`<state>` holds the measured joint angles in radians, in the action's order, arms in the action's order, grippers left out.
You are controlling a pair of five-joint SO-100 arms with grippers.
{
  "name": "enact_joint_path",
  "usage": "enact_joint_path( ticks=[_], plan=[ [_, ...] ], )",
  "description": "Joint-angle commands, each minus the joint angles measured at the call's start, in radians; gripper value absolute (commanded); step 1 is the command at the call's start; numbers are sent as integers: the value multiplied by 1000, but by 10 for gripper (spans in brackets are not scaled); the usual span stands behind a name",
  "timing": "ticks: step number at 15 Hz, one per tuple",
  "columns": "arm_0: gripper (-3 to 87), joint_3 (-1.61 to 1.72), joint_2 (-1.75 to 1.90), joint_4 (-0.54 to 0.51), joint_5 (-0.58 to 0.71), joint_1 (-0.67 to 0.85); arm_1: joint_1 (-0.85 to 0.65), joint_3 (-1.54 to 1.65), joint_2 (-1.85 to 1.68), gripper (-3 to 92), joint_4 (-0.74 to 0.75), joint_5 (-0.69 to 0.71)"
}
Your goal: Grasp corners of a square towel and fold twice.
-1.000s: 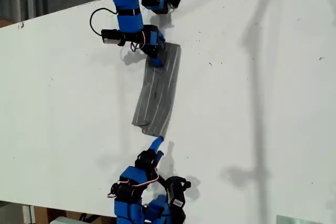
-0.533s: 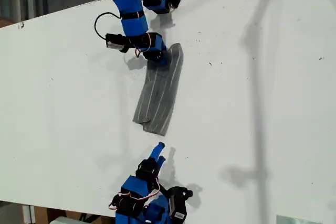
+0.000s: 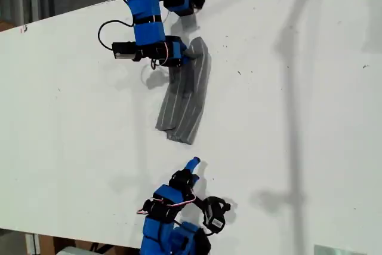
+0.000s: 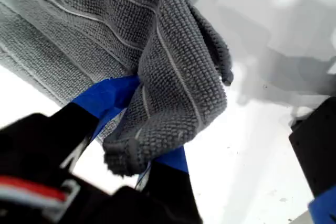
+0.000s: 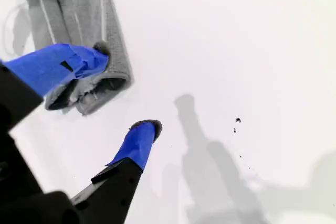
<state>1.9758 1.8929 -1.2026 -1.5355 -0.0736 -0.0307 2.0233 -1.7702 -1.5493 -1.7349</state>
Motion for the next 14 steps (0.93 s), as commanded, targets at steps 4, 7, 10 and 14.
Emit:
enact_joint_path(
  ticks=[4, 7, 10, 14],
  plan=[
    [254, -84, -209, 81, -17, -9, -78, -135, -218, -1, 100, 360],
    [256, -67, -247, 104, -18, 9, -104, -354, -158, -1, 110, 543],
    [281, -2, -256, 137, -60, 15, -120, -569, 18, -1, 130, 658],
    [335, 67, -247, 167, -98, 11, -144, -649, 207, -1, 281, 772]
  ],
)
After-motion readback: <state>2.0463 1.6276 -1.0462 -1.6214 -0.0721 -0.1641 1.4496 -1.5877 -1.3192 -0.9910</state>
